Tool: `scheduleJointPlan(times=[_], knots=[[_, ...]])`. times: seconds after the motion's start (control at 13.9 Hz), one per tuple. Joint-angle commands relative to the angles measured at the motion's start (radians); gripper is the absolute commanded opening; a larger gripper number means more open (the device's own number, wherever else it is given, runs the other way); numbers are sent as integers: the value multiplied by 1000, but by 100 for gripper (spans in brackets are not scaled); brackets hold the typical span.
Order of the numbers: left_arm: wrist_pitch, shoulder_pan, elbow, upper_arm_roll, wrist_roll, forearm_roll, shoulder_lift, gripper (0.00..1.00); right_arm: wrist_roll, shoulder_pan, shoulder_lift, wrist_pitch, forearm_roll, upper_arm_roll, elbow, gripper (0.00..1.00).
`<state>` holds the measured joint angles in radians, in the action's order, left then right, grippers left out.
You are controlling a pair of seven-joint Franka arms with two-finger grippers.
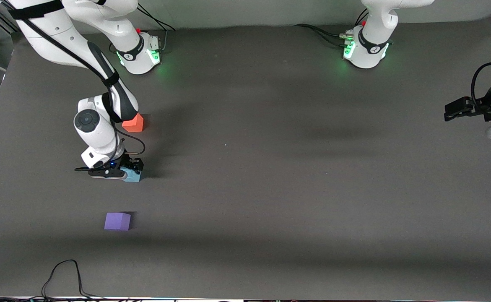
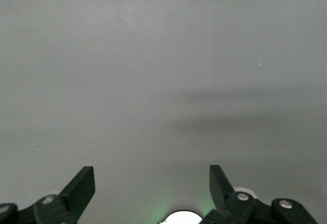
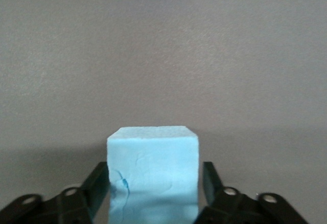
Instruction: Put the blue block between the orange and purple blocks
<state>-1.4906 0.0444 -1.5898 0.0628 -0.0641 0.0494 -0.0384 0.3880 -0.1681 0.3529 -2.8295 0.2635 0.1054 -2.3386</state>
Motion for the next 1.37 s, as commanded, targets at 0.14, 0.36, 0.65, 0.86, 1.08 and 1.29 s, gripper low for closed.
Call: scheduleJointPlan(times=[0.14, 0.36, 0.65, 0.86, 1.08, 1.29], knots=[[12, -3, 5, 3, -20, -11, 9, 100, -35, 1, -237, 249, -33, 2, 4, 100], [9, -15, 39, 8, -20, -17, 9, 100, -44, 1, -389, 379, -84, 2, 19, 100], [13, -17, 65, 9, -19, -17, 8, 100, -248, 21, -460, 774, -314, 2, 255, 100], [7, -17, 62, 9, -19, -17, 3, 100, -271, 58, -462, 990, -313, -10, 430, 100], [6, -15, 63, 8, -16, -19, 2, 100, -351, 99, -462, 1091, -313, -12, 521, 100], [4, -15, 63, 8, -16, -19, 2, 100, -339, 91, -459, 1096, -276, -15, 522, 100]])
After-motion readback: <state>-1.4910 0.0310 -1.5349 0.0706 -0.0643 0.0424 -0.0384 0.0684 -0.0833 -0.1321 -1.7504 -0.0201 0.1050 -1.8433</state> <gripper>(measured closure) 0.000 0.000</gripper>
